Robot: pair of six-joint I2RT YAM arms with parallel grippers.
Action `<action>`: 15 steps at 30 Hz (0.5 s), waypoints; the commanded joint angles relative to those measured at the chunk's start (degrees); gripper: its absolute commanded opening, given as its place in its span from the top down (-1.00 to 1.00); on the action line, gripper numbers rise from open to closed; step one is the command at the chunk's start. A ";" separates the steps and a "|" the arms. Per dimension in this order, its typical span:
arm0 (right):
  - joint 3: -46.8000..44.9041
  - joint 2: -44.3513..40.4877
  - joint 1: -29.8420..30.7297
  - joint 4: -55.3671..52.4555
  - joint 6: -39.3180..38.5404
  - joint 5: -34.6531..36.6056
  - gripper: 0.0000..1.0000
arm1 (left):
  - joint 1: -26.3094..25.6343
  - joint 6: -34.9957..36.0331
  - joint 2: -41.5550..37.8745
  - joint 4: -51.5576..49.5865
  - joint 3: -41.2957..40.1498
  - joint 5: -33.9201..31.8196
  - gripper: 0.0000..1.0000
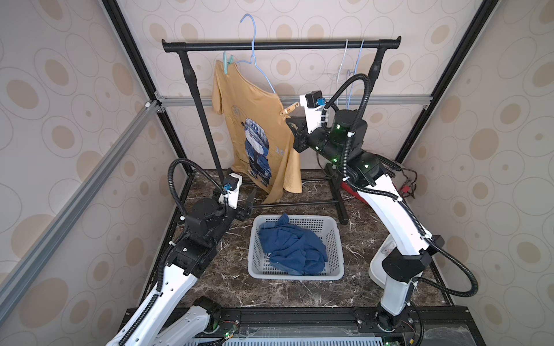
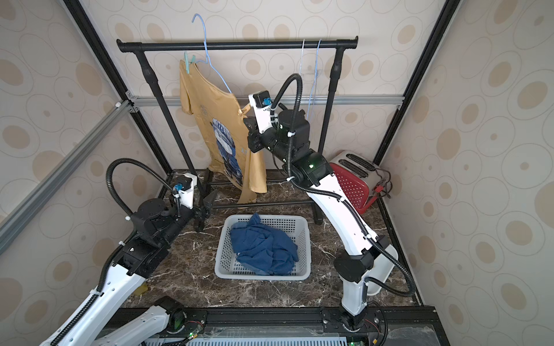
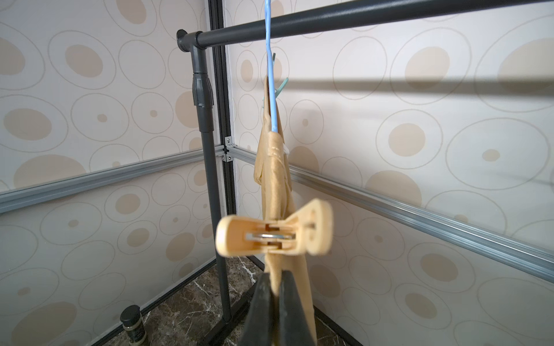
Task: Remove the clothespins securing t-shirts to the hanger
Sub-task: Pick up the hanger from the clothes rail.
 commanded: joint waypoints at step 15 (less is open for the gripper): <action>-21.31 -28.19 0.32 -3.54 -3.01 1.31 1.00 | 0.50 -7.48 0.14 -4.23 3.08 4.91 -0.62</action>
